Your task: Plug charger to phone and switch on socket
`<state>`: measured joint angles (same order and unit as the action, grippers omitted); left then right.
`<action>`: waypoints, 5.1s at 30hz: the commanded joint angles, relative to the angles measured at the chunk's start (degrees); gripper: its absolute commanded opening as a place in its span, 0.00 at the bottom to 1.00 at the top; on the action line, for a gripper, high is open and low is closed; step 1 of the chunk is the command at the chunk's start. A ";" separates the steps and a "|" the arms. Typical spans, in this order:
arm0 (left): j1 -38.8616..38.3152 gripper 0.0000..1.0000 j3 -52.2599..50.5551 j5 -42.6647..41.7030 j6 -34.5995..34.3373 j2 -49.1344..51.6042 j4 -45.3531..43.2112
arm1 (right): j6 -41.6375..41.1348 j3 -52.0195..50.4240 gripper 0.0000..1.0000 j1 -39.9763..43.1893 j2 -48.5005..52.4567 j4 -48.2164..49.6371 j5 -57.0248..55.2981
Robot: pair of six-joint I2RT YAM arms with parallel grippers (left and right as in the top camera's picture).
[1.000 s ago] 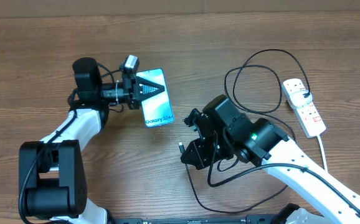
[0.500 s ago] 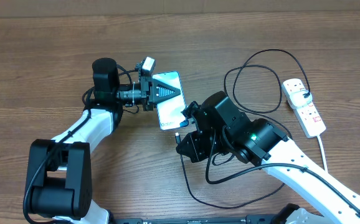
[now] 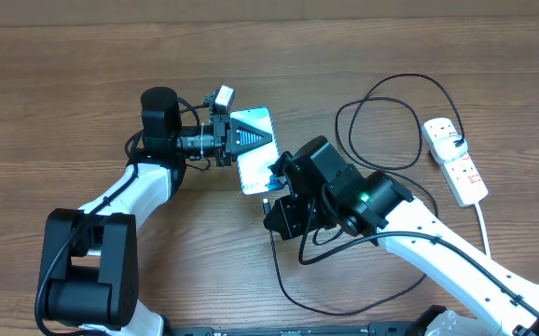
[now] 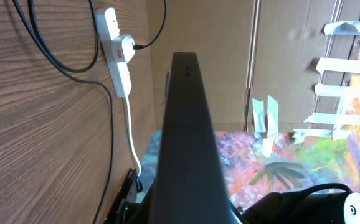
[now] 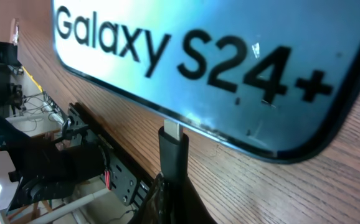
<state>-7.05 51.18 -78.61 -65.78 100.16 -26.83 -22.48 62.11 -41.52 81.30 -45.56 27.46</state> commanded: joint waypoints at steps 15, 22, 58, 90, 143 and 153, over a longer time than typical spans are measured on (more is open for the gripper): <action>-0.15 0.04 1.92 -2.93 5.90 -0.20 -0.39 | -0.24 0.66 0.04 -0.09 -0.17 1.68 1.25; -0.15 0.04 1.92 -5.05 7.76 -0.20 -0.39 | -0.26 0.66 0.04 -0.09 -0.17 2.34 1.07; 0.37 0.04 1.92 -5.09 9.66 -0.20 -0.39 | -3.58 0.66 0.04 0.11 -0.83 3.28 -1.86; 0.24 0.04 1.90 -5.51 9.68 -0.20 -0.24 | -11.56 0.66 0.04 0.11 -0.83 12.90 -9.22; 5.20 0.04 1.92 -3.41 1.18 -0.20 -3.93 | -17.77 -13.09 0.04 -2.82 -17.68 14.82 -15.19; 4.83 0.04 1.92 -4.94 -7.10 -0.20 -13.68 | -15.63 -23.41 0.04 -3.48 -17.75 35.34 -11.30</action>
<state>-1.78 53.12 -81.91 -70.04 100.20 -39.79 -40.25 38.13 -44.71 64.36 -12.16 15.31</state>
